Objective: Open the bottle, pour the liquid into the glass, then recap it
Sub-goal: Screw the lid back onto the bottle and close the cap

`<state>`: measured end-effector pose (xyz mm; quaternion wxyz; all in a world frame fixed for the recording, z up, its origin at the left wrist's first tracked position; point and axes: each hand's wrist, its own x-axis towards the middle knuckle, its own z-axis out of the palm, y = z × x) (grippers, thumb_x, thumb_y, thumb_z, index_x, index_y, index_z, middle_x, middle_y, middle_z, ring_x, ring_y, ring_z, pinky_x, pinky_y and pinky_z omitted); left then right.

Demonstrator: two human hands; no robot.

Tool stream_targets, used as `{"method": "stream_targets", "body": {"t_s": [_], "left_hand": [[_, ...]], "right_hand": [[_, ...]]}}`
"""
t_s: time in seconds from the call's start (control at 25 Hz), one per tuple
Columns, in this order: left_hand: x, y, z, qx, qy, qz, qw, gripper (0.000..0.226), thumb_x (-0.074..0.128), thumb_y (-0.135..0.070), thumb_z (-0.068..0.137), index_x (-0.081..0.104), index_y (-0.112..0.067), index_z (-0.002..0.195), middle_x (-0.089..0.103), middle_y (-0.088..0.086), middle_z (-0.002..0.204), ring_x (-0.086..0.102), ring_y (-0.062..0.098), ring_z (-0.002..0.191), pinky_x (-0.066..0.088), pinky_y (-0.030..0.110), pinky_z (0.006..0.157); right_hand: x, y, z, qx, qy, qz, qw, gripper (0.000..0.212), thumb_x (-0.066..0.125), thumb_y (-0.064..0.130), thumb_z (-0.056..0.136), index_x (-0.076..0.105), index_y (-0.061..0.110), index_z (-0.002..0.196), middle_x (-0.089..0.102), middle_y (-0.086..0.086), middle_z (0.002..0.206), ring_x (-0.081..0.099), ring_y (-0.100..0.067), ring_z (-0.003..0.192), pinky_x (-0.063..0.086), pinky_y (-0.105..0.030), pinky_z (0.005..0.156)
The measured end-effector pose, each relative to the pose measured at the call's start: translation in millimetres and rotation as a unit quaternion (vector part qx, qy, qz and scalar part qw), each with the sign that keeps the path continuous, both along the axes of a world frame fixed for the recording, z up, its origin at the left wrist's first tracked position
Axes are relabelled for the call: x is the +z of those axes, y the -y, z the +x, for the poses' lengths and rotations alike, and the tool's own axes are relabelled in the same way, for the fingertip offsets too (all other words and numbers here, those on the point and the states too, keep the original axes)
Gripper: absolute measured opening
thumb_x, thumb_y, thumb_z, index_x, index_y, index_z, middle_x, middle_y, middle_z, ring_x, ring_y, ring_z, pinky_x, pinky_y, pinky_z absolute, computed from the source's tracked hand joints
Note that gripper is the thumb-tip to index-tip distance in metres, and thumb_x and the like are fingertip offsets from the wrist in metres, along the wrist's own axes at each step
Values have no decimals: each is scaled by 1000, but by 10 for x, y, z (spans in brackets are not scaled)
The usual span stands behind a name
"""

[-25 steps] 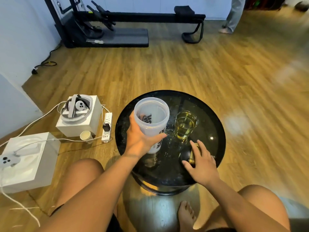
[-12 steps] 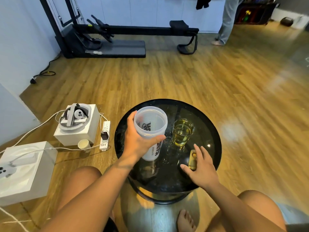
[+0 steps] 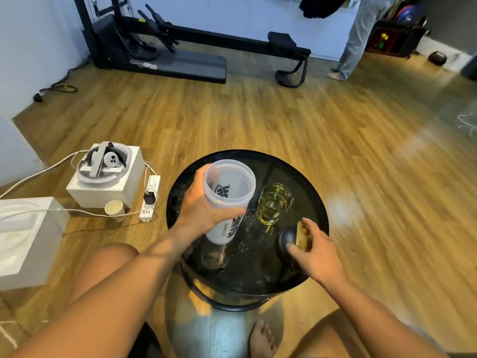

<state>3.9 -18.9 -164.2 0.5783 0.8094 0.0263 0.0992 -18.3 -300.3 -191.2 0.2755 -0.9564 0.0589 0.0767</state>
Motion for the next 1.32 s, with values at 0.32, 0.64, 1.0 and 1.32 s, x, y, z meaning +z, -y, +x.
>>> {"method": "stream_targets", "body": {"t_s": [0.32,0.64,1.0,1.32], "left_hand": [[49,9,-60,-7,-15,-1,1000,105,90,-51,41,38,-45,132,58,-16,125,56,8,117,51,37,97],[22,-51,-38,-34,-38,-24,998,109,99,-36,49,36,-45,137,54,-25,118,54,4,115,43,14,87],[-7,-86,16,-41,-18,10,999,106,98,-42,47,43,-29,137,64,-19,116,62,3,107,50,15,86],[22,-72,4,-39,-42,17,998,105,97,-45,48,41,-32,135,61,-19,115,61,1,107,52,22,90]], "right_hand": [[1472,-819,483,186,159,73,967,71,67,41,82,43,41,148,57,5,142,53,-11,119,38,-27,98],[1241,-1402,655,304,124,-4,945,70,46,35,84,39,30,153,49,-1,152,41,-18,141,29,-25,111],[1085,-1400,728,372,181,-5,910,61,49,52,90,46,34,148,61,2,133,55,-20,123,47,-44,101],[1013,-1353,791,401,219,43,889,48,52,32,95,56,27,142,64,0,133,58,-19,124,47,-42,103]]}}
